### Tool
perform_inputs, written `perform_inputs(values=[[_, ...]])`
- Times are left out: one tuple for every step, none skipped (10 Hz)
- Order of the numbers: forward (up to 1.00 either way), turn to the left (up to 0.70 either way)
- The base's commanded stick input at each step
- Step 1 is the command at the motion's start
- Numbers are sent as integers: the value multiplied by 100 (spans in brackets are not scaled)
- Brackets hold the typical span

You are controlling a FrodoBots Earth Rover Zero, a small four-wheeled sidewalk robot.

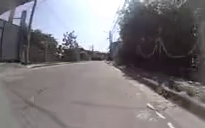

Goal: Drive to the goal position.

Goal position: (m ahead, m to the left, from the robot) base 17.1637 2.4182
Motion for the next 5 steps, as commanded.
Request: perform_inputs(values=[[100,0],[100,0],[100,0],[100,0],[100,0]])
